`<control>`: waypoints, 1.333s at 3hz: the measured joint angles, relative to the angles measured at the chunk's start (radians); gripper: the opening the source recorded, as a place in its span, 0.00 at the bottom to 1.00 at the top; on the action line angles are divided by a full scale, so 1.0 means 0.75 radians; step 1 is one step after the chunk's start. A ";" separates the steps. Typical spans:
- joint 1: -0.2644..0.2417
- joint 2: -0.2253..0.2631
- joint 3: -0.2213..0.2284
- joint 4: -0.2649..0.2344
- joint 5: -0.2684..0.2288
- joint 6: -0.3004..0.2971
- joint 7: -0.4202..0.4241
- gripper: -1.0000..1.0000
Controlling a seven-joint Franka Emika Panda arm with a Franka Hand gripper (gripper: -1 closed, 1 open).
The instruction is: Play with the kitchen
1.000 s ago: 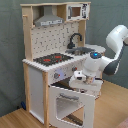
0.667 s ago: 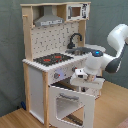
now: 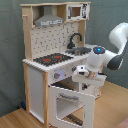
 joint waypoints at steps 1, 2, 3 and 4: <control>-0.046 0.000 0.069 0.000 0.008 -0.085 0.021 1.00; -0.105 0.001 0.160 0.001 0.010 -0.197 0.046 1.00; -0.147 0.000 0.242 0.001 0.010 -0.307 0.073 1.00; -0.162 -0.001 0.306 0.005 0.006 -0.419 0.108 1.00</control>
